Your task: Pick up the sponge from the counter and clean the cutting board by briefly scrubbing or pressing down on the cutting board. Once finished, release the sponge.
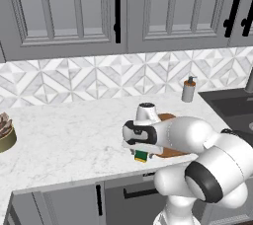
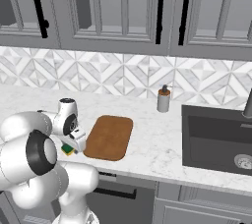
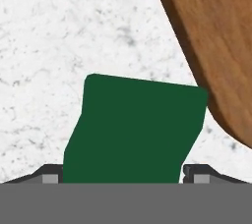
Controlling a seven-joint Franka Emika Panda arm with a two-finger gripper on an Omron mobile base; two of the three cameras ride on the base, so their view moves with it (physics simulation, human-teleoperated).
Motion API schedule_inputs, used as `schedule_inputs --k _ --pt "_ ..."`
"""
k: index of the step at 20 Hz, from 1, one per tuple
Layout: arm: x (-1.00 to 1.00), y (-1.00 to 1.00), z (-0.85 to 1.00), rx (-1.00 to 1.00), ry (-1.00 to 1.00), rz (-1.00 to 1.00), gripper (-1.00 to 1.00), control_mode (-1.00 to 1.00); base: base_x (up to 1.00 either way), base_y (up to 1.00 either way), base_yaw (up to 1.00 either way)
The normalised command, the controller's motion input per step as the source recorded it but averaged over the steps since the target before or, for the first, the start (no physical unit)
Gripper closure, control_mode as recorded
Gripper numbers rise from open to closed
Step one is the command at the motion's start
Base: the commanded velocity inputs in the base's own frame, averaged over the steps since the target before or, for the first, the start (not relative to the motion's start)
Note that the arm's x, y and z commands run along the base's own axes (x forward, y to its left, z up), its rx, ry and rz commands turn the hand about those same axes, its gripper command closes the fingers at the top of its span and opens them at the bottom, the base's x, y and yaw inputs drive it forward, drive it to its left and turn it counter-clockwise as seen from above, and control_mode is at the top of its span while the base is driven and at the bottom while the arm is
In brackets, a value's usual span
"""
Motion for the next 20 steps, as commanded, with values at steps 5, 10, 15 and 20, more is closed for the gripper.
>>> schedule_inputs --k 5,10,15,20 --pt "0.00 0.00 0.15 -0.01 0.00 0.00 1.00 -1.00 0.00 0.00 0.00" --pt "0.09 -0.02 0.28 -0.08 0.00 0.00 1.00 -1.00 0.00 0.00 0.00" --pt "0.83 -0.58 0.31 -0.07 0.00 0.11 1.00 -1.00 0.00 0.00 0.00" --pt "0.82 -0.51 0.13 0.00 0.05 0.11 1.00 -1.00 0.00 0.00 0.00"
